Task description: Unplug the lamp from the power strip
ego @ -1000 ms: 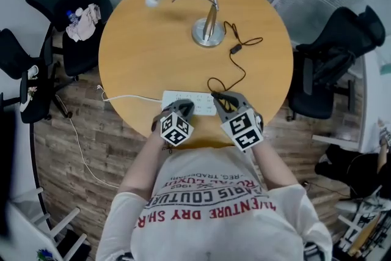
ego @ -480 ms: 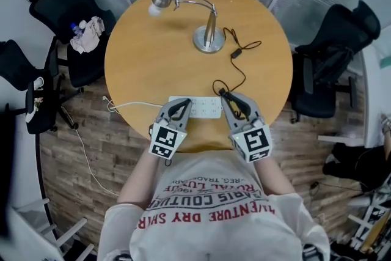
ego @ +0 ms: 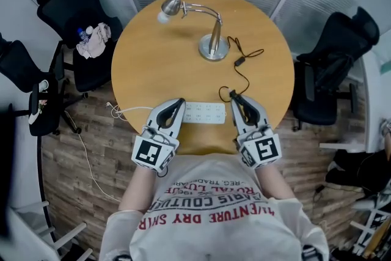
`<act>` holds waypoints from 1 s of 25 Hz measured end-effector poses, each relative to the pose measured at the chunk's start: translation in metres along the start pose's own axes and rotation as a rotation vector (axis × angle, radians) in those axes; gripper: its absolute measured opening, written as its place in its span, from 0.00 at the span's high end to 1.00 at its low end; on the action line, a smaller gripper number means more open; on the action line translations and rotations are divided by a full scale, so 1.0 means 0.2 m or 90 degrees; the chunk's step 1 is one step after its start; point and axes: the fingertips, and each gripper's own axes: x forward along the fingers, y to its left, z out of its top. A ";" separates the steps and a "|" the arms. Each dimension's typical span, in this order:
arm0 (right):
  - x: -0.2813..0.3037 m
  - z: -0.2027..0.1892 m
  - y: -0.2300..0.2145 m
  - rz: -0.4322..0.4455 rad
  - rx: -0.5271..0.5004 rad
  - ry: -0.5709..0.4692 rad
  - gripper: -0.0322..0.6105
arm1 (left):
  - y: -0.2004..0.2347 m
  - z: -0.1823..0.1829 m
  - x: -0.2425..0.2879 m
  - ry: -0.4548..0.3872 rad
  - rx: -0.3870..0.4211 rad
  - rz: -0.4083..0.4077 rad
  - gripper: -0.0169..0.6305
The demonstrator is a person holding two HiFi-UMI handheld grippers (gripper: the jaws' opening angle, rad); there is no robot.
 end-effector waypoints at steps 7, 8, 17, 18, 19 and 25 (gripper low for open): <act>0.02 0.00 0.03 0.007 -0.012 0.004 0.84 | 0.03 0.04 0.01 -0.027 -0.037 0.035 0.93; 0.02 0.00 0.03 0.008 -0.015 0.006 0.84 | 0.03 0.04 0.02 -0.027 -0.035 0.032 0.93; 0.03 -0.01 0.00 -0.001 -0.020 0.016 0.84 | 0.01 0.03 0.03 -0.010 -0.029 0.016 0.93; 0.02 -0.01 0.00 -0.001 -0.020 0.016 0.84 | 0.00 0.02 0.03 -0.005 -0.025 0.009 0.93; 0.02 -0.01 0.00 -0.001 -0.021 0.016 0.84 | -0.01 0.02 0.04 -0.001 -0.021 0.005 0.93; 0.02 -0.02 0.01 0.010 -0.034 0.023 0.84 | -0.01 0.01 0.06 0.008 -0.016 0.007 0.93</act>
